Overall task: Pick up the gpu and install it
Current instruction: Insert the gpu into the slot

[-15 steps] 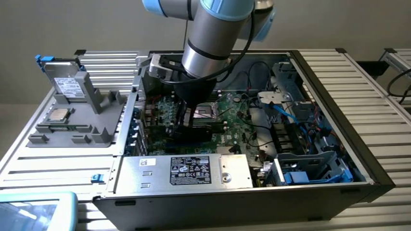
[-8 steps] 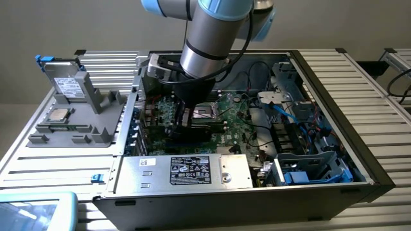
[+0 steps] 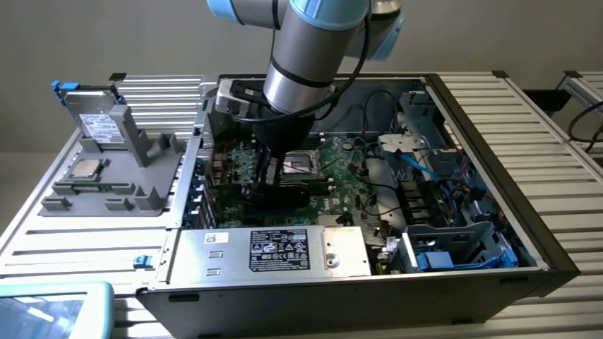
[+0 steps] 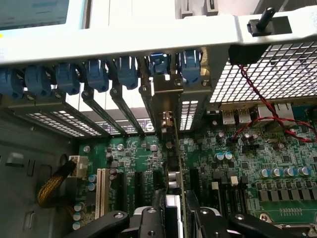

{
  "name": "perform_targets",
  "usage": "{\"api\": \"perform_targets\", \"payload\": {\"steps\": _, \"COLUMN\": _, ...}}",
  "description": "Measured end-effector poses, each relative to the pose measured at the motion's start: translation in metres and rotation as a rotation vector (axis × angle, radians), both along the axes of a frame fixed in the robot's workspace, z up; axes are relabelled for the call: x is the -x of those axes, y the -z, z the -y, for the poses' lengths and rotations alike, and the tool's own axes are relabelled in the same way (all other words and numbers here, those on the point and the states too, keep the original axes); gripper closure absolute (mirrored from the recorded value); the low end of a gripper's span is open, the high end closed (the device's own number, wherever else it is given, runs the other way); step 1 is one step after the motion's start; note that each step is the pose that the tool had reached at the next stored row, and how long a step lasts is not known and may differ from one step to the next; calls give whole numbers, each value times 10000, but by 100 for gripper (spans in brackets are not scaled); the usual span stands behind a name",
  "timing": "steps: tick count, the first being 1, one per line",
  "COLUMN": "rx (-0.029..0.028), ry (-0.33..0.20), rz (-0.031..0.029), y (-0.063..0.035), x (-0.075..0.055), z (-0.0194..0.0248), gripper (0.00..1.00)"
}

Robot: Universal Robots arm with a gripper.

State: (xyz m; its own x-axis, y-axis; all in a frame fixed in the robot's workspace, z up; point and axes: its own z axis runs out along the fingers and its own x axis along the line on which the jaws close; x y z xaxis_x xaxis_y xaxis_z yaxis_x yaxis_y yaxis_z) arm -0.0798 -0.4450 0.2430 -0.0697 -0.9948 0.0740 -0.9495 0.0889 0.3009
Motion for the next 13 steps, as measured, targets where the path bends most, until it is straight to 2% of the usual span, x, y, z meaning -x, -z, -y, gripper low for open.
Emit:
{"api": "perform_targets", "payload": {"steps": 7, "rx": 6, "ry": 1, "rz": -3, "y": -2, "x": -93, "z": 10, "gripper": 72}}
{"api": "perform_targets", "payload": {"steps": 13, "rx": -5, "ry": 1, "rz": -3, "y": 0, "x": -82, "z": 12, "gripper": 72}}
